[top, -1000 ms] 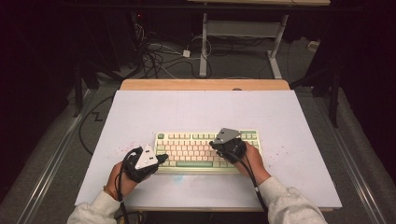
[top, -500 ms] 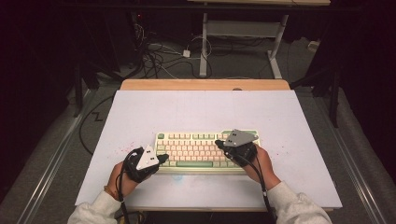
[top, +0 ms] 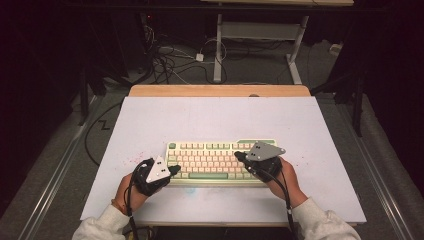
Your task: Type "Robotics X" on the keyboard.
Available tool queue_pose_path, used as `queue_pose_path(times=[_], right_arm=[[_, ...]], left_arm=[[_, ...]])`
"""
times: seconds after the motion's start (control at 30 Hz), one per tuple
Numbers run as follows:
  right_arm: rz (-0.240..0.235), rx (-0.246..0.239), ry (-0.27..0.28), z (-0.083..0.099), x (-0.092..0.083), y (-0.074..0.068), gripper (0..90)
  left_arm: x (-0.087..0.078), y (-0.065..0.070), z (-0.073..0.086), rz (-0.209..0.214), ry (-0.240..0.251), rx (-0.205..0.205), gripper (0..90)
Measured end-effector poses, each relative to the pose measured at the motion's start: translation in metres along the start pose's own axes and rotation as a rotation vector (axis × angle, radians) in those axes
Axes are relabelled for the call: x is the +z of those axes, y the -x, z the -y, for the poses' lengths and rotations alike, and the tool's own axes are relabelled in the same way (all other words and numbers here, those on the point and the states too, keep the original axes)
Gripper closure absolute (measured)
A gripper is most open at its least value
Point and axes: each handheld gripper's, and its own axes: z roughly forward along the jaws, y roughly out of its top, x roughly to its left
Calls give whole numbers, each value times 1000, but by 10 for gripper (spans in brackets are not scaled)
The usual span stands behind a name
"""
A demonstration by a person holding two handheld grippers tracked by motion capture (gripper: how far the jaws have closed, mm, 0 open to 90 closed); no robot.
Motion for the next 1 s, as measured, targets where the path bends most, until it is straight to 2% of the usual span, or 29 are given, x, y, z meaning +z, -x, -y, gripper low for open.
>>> queue_pose_path(times=[0.47,0.8,1.0], right_arm=[[5,2,3,8,-11,-1,900],[7,8,-4,15,-20,-2,900],[8,6,-14,21,-24,-2,900]], left_arm=[[-3,-4,-6,-4,26,-1,876],[1,-6,-17,-3,33,3,876],[8,-6,-25,14,35,12,876]])
